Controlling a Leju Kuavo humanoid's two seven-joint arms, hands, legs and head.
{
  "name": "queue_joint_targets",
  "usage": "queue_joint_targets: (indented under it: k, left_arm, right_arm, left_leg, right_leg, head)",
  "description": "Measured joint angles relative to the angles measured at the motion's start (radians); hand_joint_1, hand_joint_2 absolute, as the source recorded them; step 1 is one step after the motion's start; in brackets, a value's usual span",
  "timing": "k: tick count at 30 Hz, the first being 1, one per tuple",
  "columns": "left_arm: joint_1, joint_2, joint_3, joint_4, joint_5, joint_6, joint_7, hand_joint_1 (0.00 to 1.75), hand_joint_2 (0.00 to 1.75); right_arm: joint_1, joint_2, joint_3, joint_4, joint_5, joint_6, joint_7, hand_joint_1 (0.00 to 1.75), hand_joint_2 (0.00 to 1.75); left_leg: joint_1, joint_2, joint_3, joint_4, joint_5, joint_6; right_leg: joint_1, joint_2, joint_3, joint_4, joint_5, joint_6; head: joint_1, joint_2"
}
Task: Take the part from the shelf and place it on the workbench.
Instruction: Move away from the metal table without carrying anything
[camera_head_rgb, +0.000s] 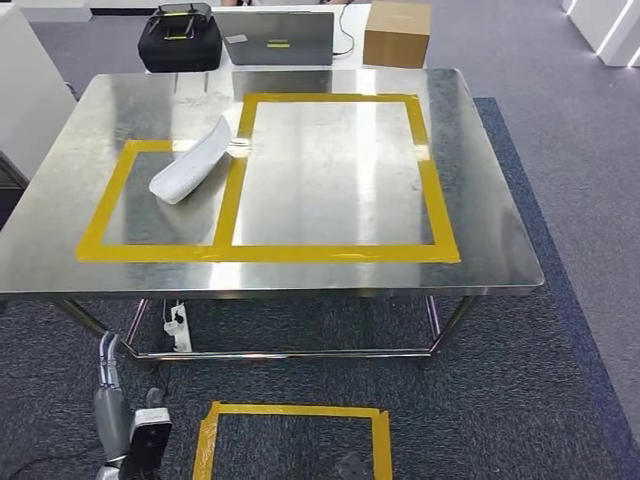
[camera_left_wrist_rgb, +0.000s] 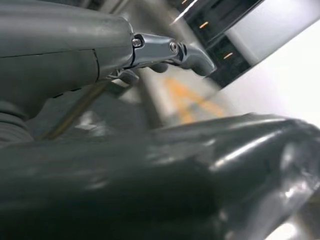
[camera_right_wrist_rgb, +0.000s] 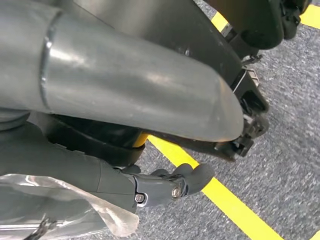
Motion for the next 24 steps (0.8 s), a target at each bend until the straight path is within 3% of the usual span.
queue_joint_targets:
  k: [2, 3, 5, 7, 8, 9, 10, 12, 13, 14, 15, 17, 18, 20, 22, 23, 24]
  left_arm:
    - [-0.034, 0.004, 0.049, 0.15, 0.051, -0.031, -0.004, 0.0, 0.0]
    - [-0.05, 0.008, 0.07, 0.221, 0.068, -0.044, -0.005, 0.0, 0.0]
    - [-0.082, 0.013, 0.097, 0.343, 0.073, -0.057, -0.005, 0.0, 0.0]
    - [-0.113, 0.022, 0.116, 0.476, 0.066, -0.071, 0.008, 0.0, 0.0]
    - [-0.121, 0.027, 0.124, 0.536, 0.061, -0.08, 0.021, 0.0, 0.0]
    - [-0.126, 0.032, 0.131, 0.589, 0.056, -0.093, 0.042, 0.0, 0.0]
    - [-0.13, 0.037, 0.137, 0.635, 0.052, -0.109, 0.07, 0.0, 0.0]
    - [-0.137, 0.043, 0.144, 0.712, 0.044, -0.154, 0.138, 0.0, 0.0]
    - [-0.139, 0.045, 0.146, 0.74, 0.042, -0.177, 0.169, 0.0, 0.0]
    - [-0.139, 0.046, 0.149, 0.765, 0.041, -0.197, 0.194, 0.0, 0.0]
    - [-0.14, 0.048, 0.152, 0.786, 0.041, -0.211, 0.211, 0.0, 0.0]
    - [-0.142, 0.051, 0.157, 0.823, 0.042, -0.233, 0.238, 0.0, 0.0]
    - [-0.142, 0.053, 0.16, 0.839, 0.044, -0.246, 0.257, 0.0, 0.0]
    - [-0.14, 0.055, 0.165, 0.865, 0.05, -0.275, 0.311, 0.0, 0.0]
    - [-0.138, 0.055, 0.17, 0.886, 0.055, -0.303, 0.38, 0.0, 0.0]
    - [-0.138, 0.055, 0.172, 0.894, 0.056, -0.314, 0.413, 0.0, 0.0]
    - [-0.137, 0.054, 0.173, 0.901, 0.053, -0.323, 0.443, 0.0, 0.0]
  right_arm:
    - [0.001, -0.001, -0.001, 0.0, 0.001, 0.001, -0.003, 0.0, 0.0]
    - [0.002, -0.002, -0.001, 0.0, 0.002, 0.002, -0.004, 0.0, 0.0]
    - [0.002, -0.003, -0.001, 0.0, 0.006, 0.004, -0.006, 0.0, 0.0]
    - [0.001, -0.004, -0.001, 0.0, 0.013, 0.005, -0.007, 0.0, 0.0]
    - [0.0, -0.005, -0.001, 0.0, 0.015, 0.006, -0.007, 0.0, 0.0]
    - [0.0, -0.005, -0.001, 0.0, 0.017, 0.006, -0.007, 0.0, 0.0]
    - [0.001, -0.006, -0.001, 0.0, 0.02, 0.007, -0.006, 0.0, 0.0]
    - [0.003, -0.006, -0.001, 0.0, 0.026, 0.012, -0.004, 0.0, 0.0]
    - [0.003, -0.006, -0.001, 0.0, 0.029, 0.015, -0.004, 0.0, 0.0]
    - [0.003, -0.006, 0.0, 0.0, 0.032, 0.018, -0.004, 0.0, 0.0]
    - [0.003, -0.006, 0.001, 0.001, 0.033, 0.021, -0.005, 0.0, 0.0]
    - [0.004, -0.006, 0.003, 0.001, 0.036, 0.024, -0.005, 0.0, 0.0]
    - [0.004, -0.006, 0.004, 0.002, 0.036, 0.026, -0.004, 0.0, 0.0]
    - [0.004, -0.005, 0.005, 0.003, 0.041, 0.028, 0.001, 0.0, 0.0]
    - [0.003, -0.005, 0.007, 0.003, 0.046, 0.029, 0.009, 0.0, 0.0]
    - [0.002, -0.005, 0.009, 0.003, 0.048, 0.029, 0.012, 0.0, 0.0]
    - [0.0, -0.005, 0.01, 0.003, 0.049, 0.029, 0.016, 0.0, 0.0]
  left_leg:
    - [-0.001, 0.003, -0.011, -0.008, 0.014, 0.009]
    - [0.001, 0.005, -0.02, -0.011, 0.025, 0.016]
    - [0.005, 0.009, -0.046, -0.015, 0.05, 0.028]
    - [0.004, 0.01, -0.077, -0.014, 0.073, 0.032]
    - [0.003, 0.012, -0.092, -0.012, 0.084, 0.031]
    - [0.003, 0.015, -0.107, -0.01, 0.094, 0.029]
    - [0.003, 0.017, -0.121, -0.006, 0.102, 0.027]
    - [0.003, 0.017, -0.146, 0.005, 0.117, 0.021]
    - [0.002, 0.015, -0.156, 0.013, 0.123, 0.017]
    - [0.0, 0.014, -0.162, 0.019, 0.13, 0.013]
    - [-0.001, 0.013, -0.167, 0.023, 0.137, 0.008]
    - [0.001, 0.012, -0.172, 0.026, 0.15, -0.003]
    - [0.002, 0.011, -0.176, 0.032, 0.14, -0.009]
    - [0.005, 0.007, -0.194, 0.09, 0.067, -0.02]
    - [0.009, 0.005, -0.218, 0.216, -0.038, -0.028]
    - [0.01, 0.005, -0.224, 0.274, -0.065, -0.03]
    - [0.01, 0.005, -0.22, 0.311, -0.068, -0.031]
  right_leg:
    - [-0.003, 0.001, -0.005, 0.001, 0.009, 0.012]
    - [-0.004, 0.003, -0.013, 0.01, -0.005, 0.018]
    - [-0.005, 0.007, -0.044, 0.081, -0.085, 0.026]
    - [-0.005, 0.008, -0.077, 0.207, -0.177, 0.032]
    - [-0.005, 0.008, -0.082, 0.259, -0.194, 0.034]
    - [-0.005, 0.008, -0.073, 0.283, -0.186, 0.036]
    - [-0.005, 0.008, -0.046, 0.271, -0.159, 0.036]
    - [-0.006, 0.009, 0.055, 0.151, -0.108, 0.033]
    - [-0.005, 0.01, 0.114, 0.068, -0.105, 0.03]
    - [-0.005, 0.01, 0.153, 0.005, -0.112, 0.026]
    - [-0.004, 0.011, 0.175, -0.033, -0.124, 0.021]
    - [-0.003, 0.009, 0.168, -0.045, -0.123, 0.008]
    - [-0.004, 0.006, 0.161, -0.045, -0.115, -0.001]
    - [-0.007, 0.002, 0.139, -0.045, -0.094, -0.02]
    - [-0.004, 0.0, 0.115, -0.041, -0.072, -0.027]
    - [-0.003, -0.001, 0.102, -0.038, -0.062, -0.027]
    - [-0.001, -0.003, 0.088, -0.033, -0.052, -0.026]
  head:
    - [-0.002, 0.0]
    - [-0.003, 0.0]
    - [-0.001, 0.0]
    - [0.003, 0.0]
    - [0.003, 0.0]
    - [0.003, 0.0]
    - [0.003, 0.0]
    - [0.004, 0.0]
    - [0.004, 0.0]
    - [0.004, 0.0]
    - [0.004, 0.0]
    - [0.003, 0.0]
    - [0.003, 0.0]
    - [-0.002, 0.0]
    - [-0.007, 0.0]
    - [-0.007, 0.0]
    - [-0.007, 0.0]
